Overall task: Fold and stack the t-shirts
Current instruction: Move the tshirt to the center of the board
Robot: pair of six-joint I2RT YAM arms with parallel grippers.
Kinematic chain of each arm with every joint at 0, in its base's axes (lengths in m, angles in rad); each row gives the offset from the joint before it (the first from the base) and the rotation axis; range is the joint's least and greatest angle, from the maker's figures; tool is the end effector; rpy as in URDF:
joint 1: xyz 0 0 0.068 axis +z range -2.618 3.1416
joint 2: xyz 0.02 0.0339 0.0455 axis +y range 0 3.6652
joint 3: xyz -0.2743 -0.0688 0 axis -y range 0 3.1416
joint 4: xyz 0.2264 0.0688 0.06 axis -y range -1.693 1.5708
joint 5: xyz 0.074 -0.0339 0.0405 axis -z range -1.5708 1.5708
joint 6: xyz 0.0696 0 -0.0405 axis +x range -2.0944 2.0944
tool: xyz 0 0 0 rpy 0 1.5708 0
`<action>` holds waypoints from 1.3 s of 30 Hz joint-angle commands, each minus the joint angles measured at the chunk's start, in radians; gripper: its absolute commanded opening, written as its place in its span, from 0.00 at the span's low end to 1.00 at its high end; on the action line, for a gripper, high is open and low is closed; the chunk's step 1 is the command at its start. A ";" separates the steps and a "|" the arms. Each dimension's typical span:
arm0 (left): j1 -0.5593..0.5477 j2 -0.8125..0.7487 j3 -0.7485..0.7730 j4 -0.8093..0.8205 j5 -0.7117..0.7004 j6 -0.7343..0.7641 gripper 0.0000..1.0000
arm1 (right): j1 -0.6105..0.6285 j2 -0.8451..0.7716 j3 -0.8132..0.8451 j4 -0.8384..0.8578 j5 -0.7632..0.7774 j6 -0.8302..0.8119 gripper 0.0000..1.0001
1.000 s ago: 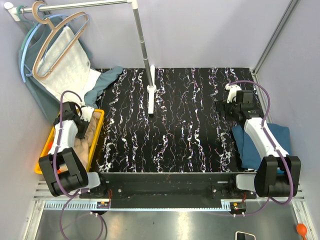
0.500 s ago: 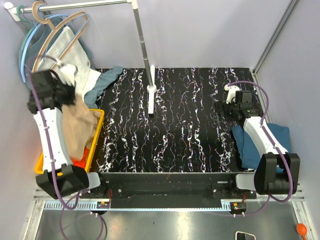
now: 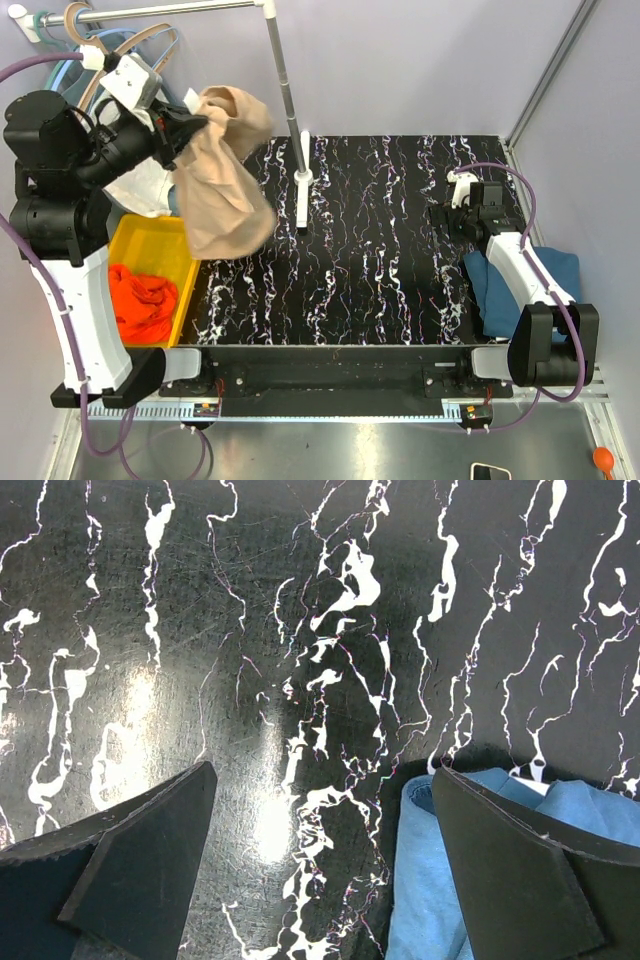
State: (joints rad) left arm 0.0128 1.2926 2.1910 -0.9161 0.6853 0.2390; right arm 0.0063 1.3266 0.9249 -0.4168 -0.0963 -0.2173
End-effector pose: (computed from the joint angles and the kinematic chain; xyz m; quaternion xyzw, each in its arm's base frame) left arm 0.1672 -0.0419 0.5895 0.3098 0.6410 -0.1549 0.6849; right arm 0.2834 0.0085 0.2418 -0.1212 0.9212 0.0059 0.3696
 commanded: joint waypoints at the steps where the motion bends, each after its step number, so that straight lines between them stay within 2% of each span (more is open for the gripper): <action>1: -0.086 0.007 -0.005 0.120 0.204 -0.167 0.00 | 0.000 0.006 0.011 0.006 0.000 -0.020 1.00; 6: -0.126 0.034 -0.013 0.169 0.267 -0.218 0.00 | -0.002 0.017 0.011 0.003 0.004 -0.025 1.00; 8: -0.129 0.028 -0.074 0.168 0.270 -0.201 0.02 | 0.000 0.019 0.011 0.003 0.007 -0.027 1.00; 9: -0.131 0.021 -0.112 0.168 0.269 -0.187 0.14 | 0.000 0.019 0.011 0.003 0.007 -0.027 1.00; 10: -0.132 0.008 -0.219 0.168 0.266 -0.143 0.35 | 0.000 0.019 0.009 0.004 0.009 -0.027 1.00; 12: -0.152 -0.042 -0.354 0.169 0.209 -0.052 0.53 | 0.000 0.016 0.011 0.003 0.010 -0.027 1.00; 13: -0.160 -0.059 -0.496 0.172 0.174 -0.018 0.64 | 0.000 0.016 0.009 0.004 0.010 -0.027 1.00; 14: -0.172 -0.088 -0.567 0.183 0.080 0.011 0.88 | 0.000 0.013 0.011 0.004 0.007 -0.024 1.00; 15: -0.178 -0.099 -0.633 0.195 0.018 0.052 0.97 | 0.000 0.013 0.011 0.004 0.004 -0.022 1.00; 16: -0.183 -0.105 -0.755 0.210 -0.050 0.062 0.99 | 0.000 0.011 0.011 0.003 0.004 -0.021 1.00; 17: -0.185 -0.107 -0.807 0.238 -0.182 0.071 0.99 | 0.000 0.010 0.012 0.003 -0.005 -0.017 1.00; 20: -0.185 -0.110 -0.956 0.250 -0.363 0.126 0.99 | 0.000 0.014 0.041 -0.042 -0.078 -0.013 1.00; 22: -0.185 -0.133 -1.045 0.250 -0.383 0.172 0.99 | 0.000 0.026 0.083 -0.095 -0.132 0.009 1.00; 24: -0.188 -0.191 -1.099 0.241 -0.340 0.210 0.99 | 0.017 0.049 0.113 -0.143 -0.203 0.022 1.00; 27: -0.223 -0.243 -1.194 0.237 -0.320 0.244 0.99 | 0.095 0.086 0.133 -0.192 -0.230 0.000 1.00; 30: -0.261 -0.219 -1.188 0.235 -0.331 0.272 0.99 | 0.186 0.111 0.138 -0.246 -0.267 -0.051 0.99; 34: -0.325 -0.090 -1.113 0.233 -0.282 0.287 0.99 | 0.316 0.125 0.114 -0.316 -0.329 -0.123 0.94; 39: -0.438 0.069 -1.039 0.232 -0.366 0.267 0.99 | 0.365 0.111 0.083 -0.326 -0.345 -0.162 0.92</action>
State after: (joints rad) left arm -0.3588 1.2747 1.0840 -0.7235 0.3725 0.4984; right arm 0.3573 1.4559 1.0157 -0.6960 -0.3859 -0.3233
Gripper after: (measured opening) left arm 0.988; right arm 0.925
